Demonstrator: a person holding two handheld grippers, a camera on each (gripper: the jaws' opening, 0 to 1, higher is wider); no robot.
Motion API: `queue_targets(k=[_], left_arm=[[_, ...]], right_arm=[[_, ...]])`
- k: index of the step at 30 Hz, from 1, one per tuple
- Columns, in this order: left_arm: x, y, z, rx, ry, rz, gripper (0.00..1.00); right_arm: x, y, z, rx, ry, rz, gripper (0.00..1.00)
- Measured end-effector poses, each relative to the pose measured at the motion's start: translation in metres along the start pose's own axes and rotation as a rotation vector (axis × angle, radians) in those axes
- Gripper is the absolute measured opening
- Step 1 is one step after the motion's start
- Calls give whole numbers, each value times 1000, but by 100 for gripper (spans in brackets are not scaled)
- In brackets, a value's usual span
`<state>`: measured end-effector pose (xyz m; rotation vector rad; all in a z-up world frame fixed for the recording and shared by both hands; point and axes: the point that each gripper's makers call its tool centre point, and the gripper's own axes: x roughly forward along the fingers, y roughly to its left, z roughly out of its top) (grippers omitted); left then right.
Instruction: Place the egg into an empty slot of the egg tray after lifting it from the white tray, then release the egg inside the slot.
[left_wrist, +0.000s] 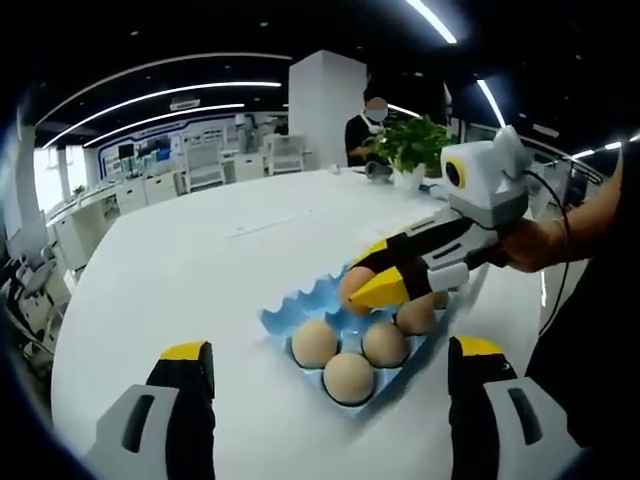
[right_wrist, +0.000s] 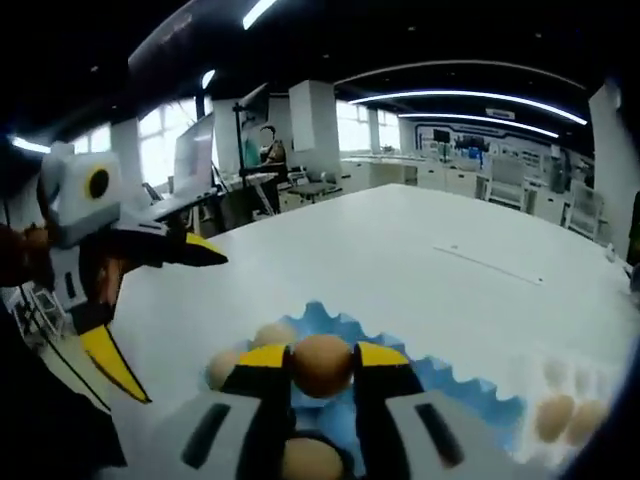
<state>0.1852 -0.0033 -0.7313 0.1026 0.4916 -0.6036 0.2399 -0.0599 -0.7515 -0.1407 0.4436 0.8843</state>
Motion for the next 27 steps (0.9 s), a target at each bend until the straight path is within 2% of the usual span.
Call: queue_targets(k=[9,18,27], left_arm=[[1,0,1,-5,3,-1,97],[1,1,1,1,12,0,96],[2,1,3,3,8,0,95]], right_arm=[[9,2,-13,6,44,22,24],[14,0,-15,62,54,36,24],[17,2,-17,67,75,44,24]])
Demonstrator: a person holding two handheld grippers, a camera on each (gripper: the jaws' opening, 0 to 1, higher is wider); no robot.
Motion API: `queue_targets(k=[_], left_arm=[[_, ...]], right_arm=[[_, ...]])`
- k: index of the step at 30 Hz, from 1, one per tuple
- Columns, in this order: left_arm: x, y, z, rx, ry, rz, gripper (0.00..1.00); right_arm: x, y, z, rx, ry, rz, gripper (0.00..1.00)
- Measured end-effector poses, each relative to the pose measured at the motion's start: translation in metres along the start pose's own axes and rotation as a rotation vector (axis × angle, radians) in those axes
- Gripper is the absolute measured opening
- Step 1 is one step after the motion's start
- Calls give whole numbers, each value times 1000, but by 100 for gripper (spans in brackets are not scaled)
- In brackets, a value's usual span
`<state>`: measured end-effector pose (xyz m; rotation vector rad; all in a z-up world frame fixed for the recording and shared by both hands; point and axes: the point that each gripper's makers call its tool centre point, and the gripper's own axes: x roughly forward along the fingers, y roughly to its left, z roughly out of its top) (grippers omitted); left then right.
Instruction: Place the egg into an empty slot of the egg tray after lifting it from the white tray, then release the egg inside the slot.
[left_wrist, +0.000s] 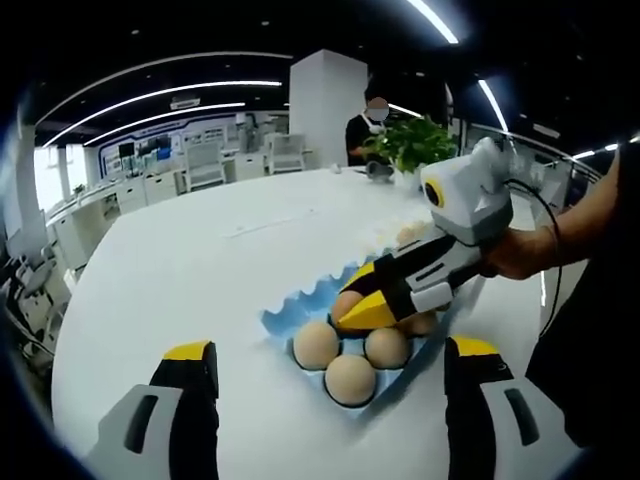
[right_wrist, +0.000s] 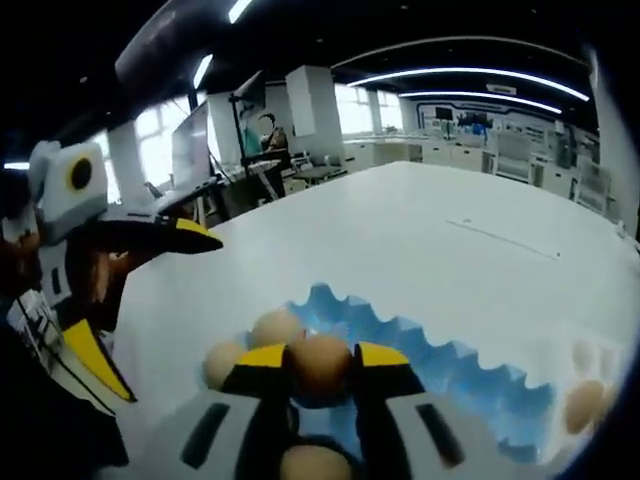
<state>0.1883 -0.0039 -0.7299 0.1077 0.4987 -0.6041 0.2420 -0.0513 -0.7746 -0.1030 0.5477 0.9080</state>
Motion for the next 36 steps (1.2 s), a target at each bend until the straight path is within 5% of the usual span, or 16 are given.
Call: queue_targets(k=[29,33,36], left_arm=[[-1,0,-1,17,4,9,97],[-1,-1,0,23,4,3,96],[-1,-1,-1,23,7,3,96]], right_arm=[[-16,-7,-3,38,-25,-6,25],[-43,-29,4,53,-108,-118,20],[-70,-55,-1,160,-154,-184,21]])
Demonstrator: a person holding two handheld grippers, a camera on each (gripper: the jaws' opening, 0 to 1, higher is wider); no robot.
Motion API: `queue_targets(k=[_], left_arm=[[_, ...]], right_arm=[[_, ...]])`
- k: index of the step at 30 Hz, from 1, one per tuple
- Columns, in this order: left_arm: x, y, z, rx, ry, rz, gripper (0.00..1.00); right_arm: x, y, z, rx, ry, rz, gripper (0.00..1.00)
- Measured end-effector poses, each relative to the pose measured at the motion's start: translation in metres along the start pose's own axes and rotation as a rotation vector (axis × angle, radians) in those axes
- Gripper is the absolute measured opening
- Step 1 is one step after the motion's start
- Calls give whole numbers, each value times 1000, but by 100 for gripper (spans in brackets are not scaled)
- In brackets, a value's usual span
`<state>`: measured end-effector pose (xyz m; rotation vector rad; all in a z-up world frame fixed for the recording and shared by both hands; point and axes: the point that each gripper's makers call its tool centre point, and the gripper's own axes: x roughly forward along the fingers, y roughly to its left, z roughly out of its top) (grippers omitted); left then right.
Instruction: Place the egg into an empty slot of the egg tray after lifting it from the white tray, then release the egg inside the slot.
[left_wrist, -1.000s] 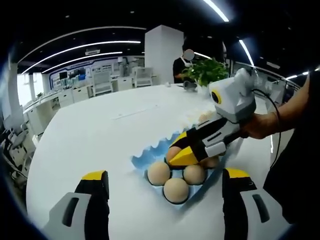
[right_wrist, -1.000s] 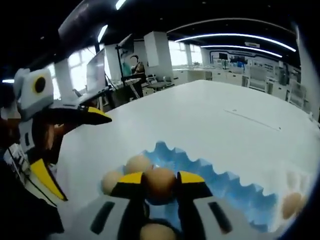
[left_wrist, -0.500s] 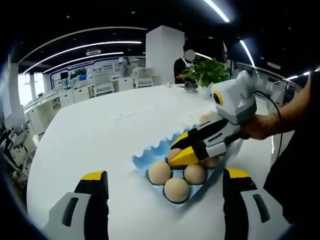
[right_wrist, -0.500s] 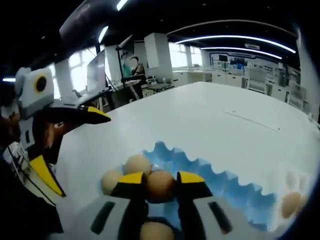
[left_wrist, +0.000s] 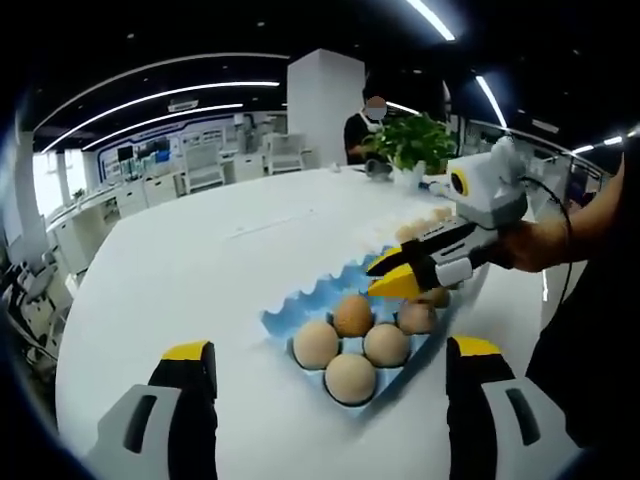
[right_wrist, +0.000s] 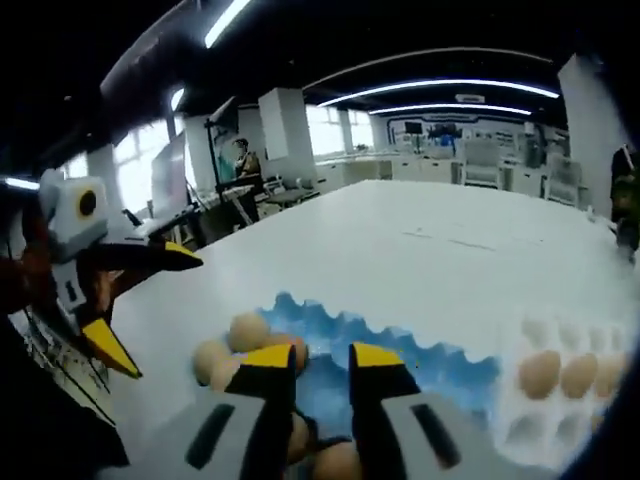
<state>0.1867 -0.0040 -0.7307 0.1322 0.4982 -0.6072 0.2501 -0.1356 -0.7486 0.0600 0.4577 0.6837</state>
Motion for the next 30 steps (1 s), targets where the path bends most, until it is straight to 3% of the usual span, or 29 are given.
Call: queue_targets(k=[6,11,18,30], left_arm=[[3,-2,1,-2,-3,-11,95],[5,-4,2,1,-4,-21,94],[4,-5,3,1,-5,-24,92],[1,-3,2,5,-3,-20,92]], right_arm=[[-38,-58,-11,46,5,-156,21],[-61,-90,-20,84,14,-245,21],[-77,-107,-24,83,10,-303,21],[-114,-164,-17,43,-20,-489,21]])
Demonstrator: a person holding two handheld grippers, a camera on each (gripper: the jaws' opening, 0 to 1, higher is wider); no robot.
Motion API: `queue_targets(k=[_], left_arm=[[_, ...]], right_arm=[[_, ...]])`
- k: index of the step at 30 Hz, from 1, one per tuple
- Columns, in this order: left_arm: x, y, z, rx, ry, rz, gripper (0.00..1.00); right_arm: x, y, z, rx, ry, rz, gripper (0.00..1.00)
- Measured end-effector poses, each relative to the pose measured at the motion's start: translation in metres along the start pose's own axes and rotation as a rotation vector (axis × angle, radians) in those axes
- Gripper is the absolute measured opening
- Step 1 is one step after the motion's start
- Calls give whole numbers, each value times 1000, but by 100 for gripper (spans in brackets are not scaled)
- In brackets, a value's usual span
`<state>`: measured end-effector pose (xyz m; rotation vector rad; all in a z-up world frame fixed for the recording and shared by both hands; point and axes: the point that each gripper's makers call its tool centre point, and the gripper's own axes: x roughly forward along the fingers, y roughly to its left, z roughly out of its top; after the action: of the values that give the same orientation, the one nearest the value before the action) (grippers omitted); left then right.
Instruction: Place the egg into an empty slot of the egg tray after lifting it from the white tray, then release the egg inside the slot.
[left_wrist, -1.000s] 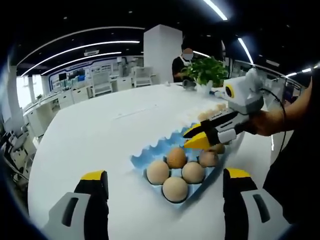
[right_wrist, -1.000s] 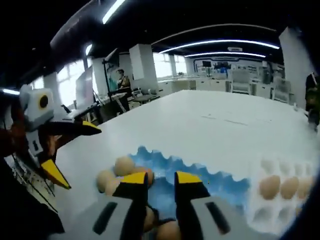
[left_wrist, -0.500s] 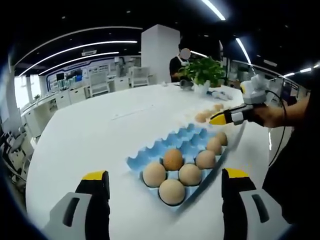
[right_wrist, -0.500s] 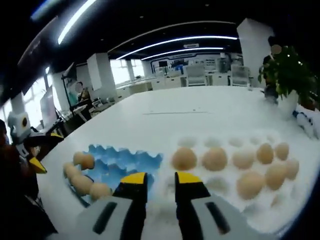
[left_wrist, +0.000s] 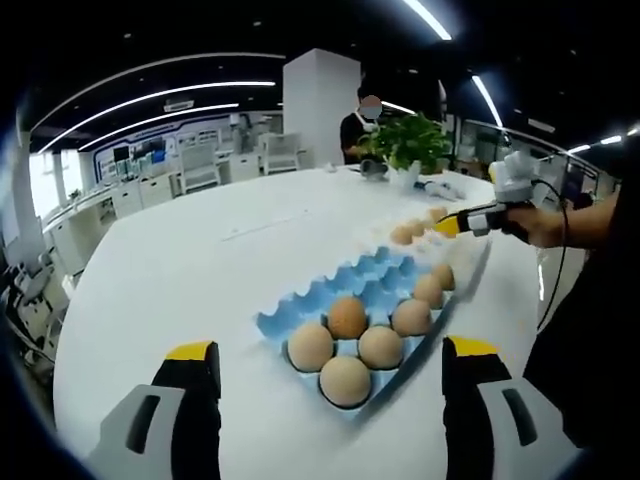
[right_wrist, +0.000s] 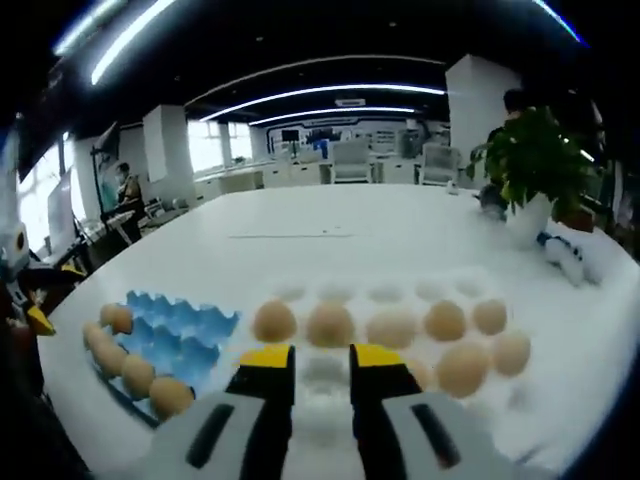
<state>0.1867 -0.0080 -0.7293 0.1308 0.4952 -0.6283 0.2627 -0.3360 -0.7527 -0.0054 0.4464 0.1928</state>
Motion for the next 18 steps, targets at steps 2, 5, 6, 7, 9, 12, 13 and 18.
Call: queue_targets(k=[2,5,6,7,9,12,13,18], left_arm=[[0,0,0,2,0,-1,91],[0,0,1,1,-2,2,92],[0,0,1,1,-2,1,91],[0,0,0,1,0,-1,91],[0,0,0,3,1,-1,91],[0,0,0,4,3,-3,91],[0,0,0,3,2,-1,91],[-1,1,1,2,0,1,90]], right_arm=[[-2,-13,1,-1,-8,-44,21],[-2,-25,-3,-3,4,-71,22],[-2,-28,-5,-15,10,-81,22],[-1,-30,-7,-21,22,-86,23],[1,-34,-11,-20,36,-91,23],[5,-37,-18,-35,64,-98,24],[7,-39,-18,-40,61,-101,24],[9,-43,-27,14,71,-100,28]])
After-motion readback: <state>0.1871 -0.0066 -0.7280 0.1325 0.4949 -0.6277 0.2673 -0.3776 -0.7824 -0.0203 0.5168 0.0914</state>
